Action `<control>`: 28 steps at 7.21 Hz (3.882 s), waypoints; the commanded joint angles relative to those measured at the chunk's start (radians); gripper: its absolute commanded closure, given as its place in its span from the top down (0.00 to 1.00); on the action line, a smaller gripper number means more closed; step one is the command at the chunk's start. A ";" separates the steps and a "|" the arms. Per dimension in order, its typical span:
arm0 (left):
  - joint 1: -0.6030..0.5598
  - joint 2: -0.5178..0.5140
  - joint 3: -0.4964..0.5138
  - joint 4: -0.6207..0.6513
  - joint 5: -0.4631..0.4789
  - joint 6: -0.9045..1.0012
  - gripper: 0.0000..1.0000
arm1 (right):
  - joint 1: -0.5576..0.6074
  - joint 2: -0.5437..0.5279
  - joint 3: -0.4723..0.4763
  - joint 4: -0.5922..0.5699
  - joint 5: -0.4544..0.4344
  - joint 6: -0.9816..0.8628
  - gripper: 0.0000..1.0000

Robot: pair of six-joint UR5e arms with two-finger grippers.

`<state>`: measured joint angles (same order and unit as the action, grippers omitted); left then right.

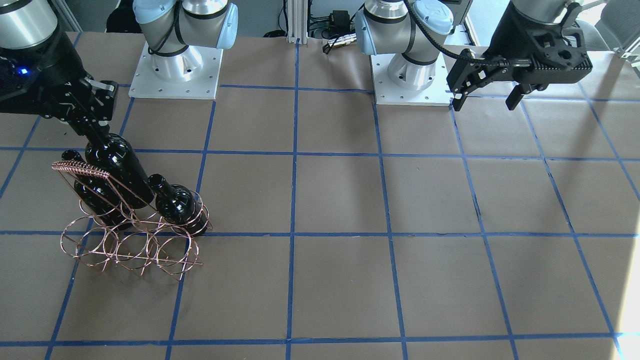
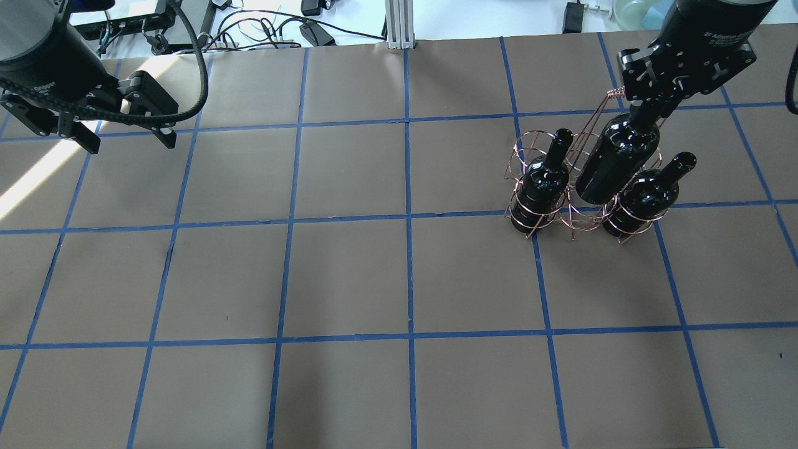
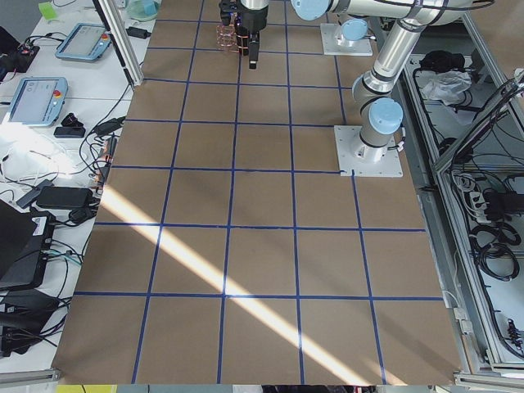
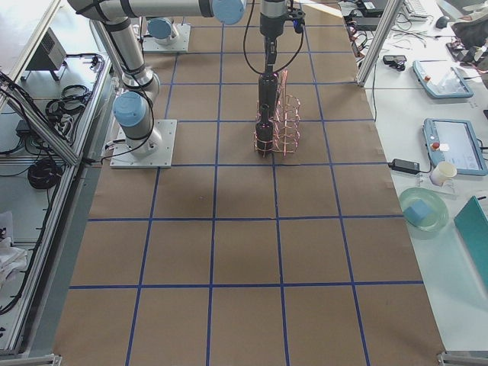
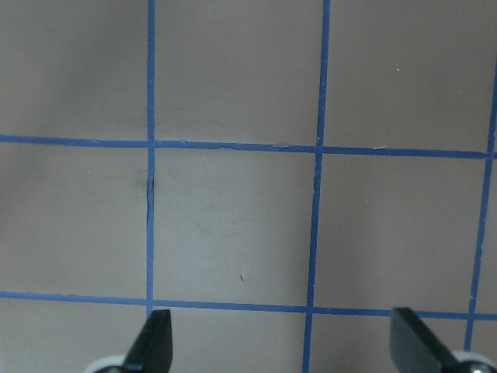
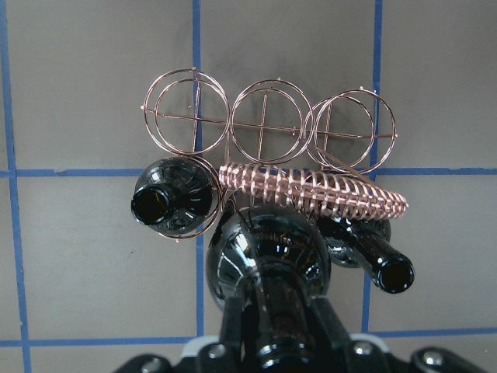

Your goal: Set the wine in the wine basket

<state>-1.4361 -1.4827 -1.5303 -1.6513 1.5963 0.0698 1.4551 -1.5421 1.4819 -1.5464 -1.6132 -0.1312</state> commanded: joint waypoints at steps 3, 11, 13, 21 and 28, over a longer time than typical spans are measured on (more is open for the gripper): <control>-0.114 -0.019 0.002 0.001 0.027 -0.218 1.00 | -0.002 0.034 0.012 -0.029 -0.027 -0.022 0.00; -0.178 -0.056 0.018 0.050 0.019 0.002 1.00 | -0.004 0.068 0.064 -0.047 -0.013 -0.062 0.00; -0.178 -0.056 0.018 0.050 0.017 0.002 1.00 | -0.009 0.079 0.112 -0.128 -0.013 -0.062 0.00; -0.164 -0.053 0.015 0.073 -0.050 0.002 1.00 | 0.034 0.090 -0.017 -0.011 -0.019 -0.004 0.98; -0.159 -0.053 0.013 0.088 -0.049 0.004 1.00 | 0.082 -0.030 -0.103 0.118 -0.002 0.031 0.99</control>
<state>-1.5954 -1.5355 -1.5160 -1.5688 1.5478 0.0731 1.5252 -1.5727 1.3801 -1.4308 -1.6162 -0.1148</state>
